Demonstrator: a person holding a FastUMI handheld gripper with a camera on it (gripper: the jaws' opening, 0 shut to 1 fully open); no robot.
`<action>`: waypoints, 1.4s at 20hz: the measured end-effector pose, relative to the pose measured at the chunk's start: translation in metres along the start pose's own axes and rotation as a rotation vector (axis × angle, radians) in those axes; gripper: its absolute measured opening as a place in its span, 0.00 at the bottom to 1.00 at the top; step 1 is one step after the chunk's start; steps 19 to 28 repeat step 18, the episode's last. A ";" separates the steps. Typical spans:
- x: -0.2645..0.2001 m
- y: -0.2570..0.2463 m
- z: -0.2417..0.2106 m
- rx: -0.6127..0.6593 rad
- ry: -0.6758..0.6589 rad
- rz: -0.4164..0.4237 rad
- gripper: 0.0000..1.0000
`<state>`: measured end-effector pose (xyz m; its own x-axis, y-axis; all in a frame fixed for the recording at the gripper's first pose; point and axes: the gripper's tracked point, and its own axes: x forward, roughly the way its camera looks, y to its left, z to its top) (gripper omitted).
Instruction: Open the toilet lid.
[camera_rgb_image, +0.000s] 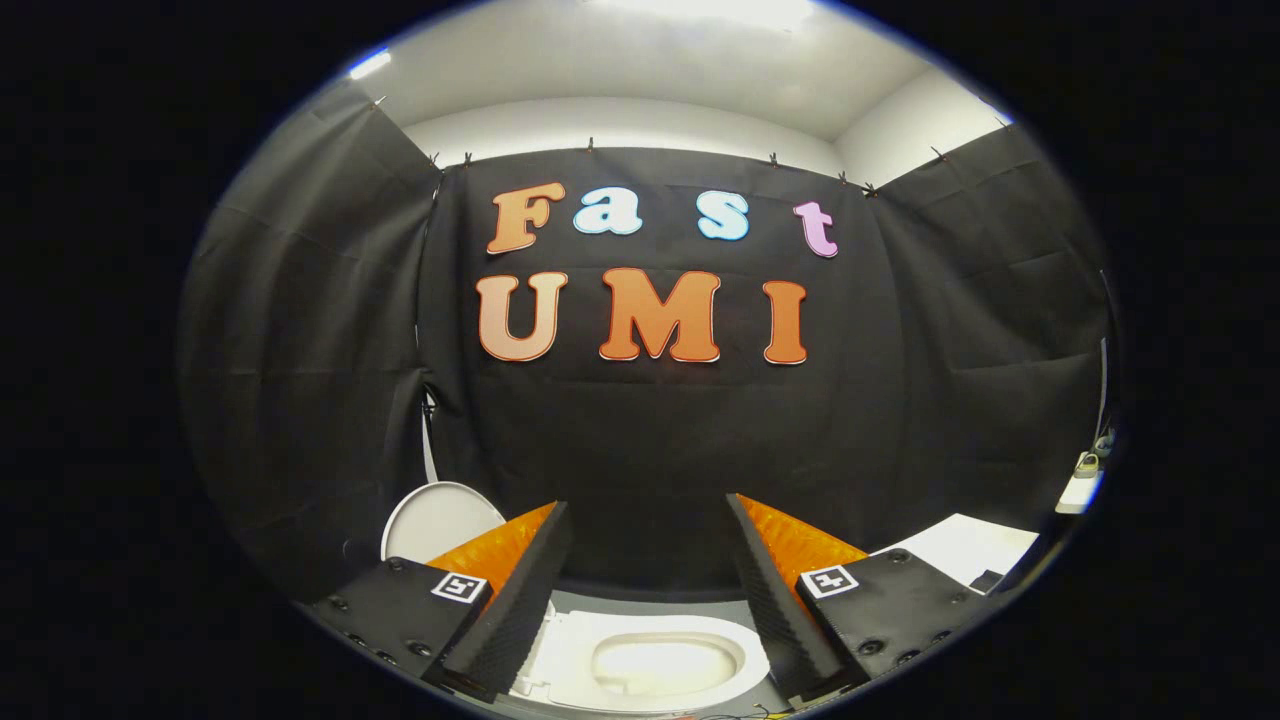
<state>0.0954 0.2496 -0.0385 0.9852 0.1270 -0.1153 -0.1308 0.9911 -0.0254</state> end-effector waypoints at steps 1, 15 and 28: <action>0.000 -0.001 -0.001 0.001 0.002 -0.002 1.00; 0.000 -0.003 -0.007 0.017 0.025 -0.002 1.00; 0.000 -0.002 -0.009 0.030 0.032 0.003 1.00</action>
